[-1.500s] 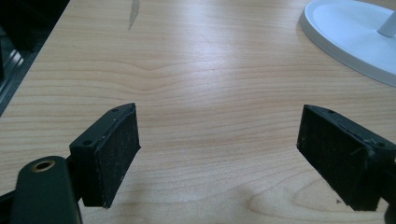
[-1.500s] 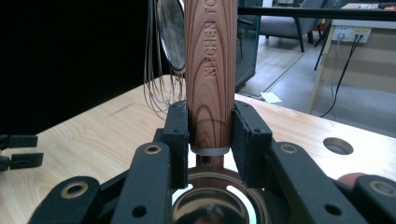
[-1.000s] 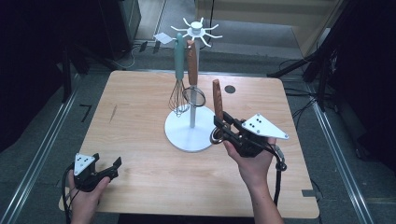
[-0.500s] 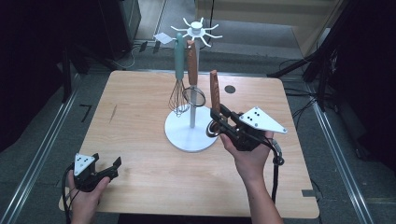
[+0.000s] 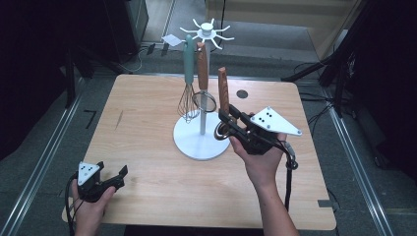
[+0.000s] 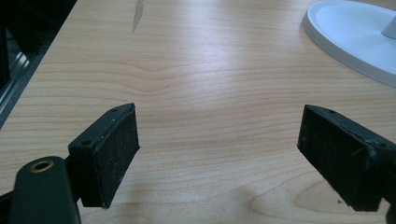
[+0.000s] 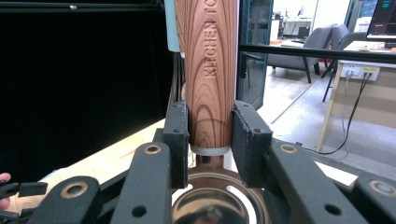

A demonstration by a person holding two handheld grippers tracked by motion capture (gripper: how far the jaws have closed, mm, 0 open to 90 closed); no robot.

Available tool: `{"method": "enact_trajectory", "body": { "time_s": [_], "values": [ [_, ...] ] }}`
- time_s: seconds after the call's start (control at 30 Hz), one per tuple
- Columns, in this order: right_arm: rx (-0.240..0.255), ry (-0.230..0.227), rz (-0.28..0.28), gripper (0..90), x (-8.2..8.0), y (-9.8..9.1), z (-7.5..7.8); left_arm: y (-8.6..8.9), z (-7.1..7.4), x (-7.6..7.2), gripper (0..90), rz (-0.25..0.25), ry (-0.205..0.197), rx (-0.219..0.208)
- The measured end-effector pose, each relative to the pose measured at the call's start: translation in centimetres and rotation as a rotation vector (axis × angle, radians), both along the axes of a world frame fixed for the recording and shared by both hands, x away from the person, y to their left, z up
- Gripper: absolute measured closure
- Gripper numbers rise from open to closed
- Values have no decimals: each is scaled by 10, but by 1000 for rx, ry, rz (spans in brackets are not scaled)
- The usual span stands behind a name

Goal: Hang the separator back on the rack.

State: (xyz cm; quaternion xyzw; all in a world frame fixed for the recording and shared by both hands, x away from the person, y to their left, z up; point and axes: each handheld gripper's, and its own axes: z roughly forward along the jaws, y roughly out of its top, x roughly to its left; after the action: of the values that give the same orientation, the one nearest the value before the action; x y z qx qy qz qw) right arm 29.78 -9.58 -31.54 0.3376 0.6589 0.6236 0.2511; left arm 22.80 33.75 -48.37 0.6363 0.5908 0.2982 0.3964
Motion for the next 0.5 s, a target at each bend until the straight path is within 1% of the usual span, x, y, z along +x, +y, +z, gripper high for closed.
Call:
{"method": "enact_trajectory", "body": {
  "time_s": [0.1, 0.17, 0.5],
  "values": [
    [2, 3, 0, 707, 1, 1, 2, 0, 0, 0, 131, 0, -3, 0],
    [1, -6, -1, 707, 1, 1, 4, 0, 0, 0, 131, 1, -6, 0],
    [6, -15, -13, 707, 4, 1, 13, 0, 0, -1, 131, 0, -7, 0]
  ]
}}
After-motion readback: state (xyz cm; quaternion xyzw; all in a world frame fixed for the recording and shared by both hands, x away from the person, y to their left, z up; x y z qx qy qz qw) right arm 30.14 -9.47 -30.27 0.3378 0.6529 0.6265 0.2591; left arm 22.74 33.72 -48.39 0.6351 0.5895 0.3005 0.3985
